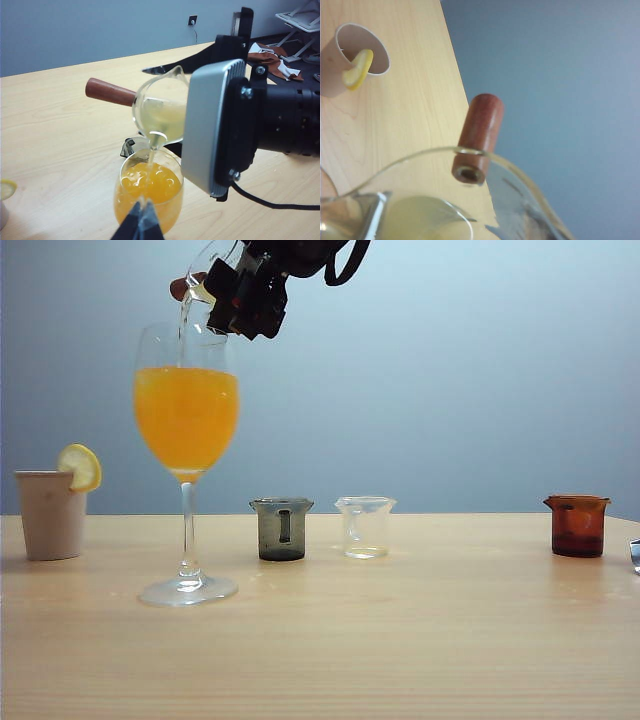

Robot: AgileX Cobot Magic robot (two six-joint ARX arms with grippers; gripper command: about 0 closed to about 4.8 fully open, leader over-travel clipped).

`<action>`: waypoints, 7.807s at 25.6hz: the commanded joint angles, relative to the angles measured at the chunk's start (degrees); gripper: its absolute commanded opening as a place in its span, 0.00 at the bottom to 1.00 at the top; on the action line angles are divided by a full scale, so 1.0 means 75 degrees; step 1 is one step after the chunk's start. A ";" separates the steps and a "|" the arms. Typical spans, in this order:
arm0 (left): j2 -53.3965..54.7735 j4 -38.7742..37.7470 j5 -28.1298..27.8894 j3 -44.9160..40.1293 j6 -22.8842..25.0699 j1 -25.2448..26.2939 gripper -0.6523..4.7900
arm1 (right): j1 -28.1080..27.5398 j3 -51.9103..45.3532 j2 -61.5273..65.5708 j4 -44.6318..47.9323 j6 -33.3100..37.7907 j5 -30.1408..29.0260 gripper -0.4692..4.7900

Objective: Pick up the third measuring cup from the left, pour the pineapple juice inside into the goblet, and finally put the measuring cup back in its original place.

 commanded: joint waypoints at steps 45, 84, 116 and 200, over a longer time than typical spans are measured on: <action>-0.0020 0.0047 0.0052 0.0061 0.0000 0.0000 0.11 | 0.0017 0.0070 -0.0067 0.0291 -0.2087 0.0003 0.37; -0.0020 0.0047 0.0055 0.0061 0.0003 0.0000 0.11 | 0.0111 0.0070 -0.0067 0.0294 -0.3652 0.0012 0.37; -0.0020 0.0044 0.0085 0.0061 0.0003 0.0000 0.11 | 0.0108 0.0070 -0.0067 0.0691 -0.5010 0.0006 0.37; -0.0009 0.0050 0.0221 0.0061 -0.0003 0.0000 0.11 | -0.3544 -0.3448 0.2326 0.5942 0.7673 0.1061 0.29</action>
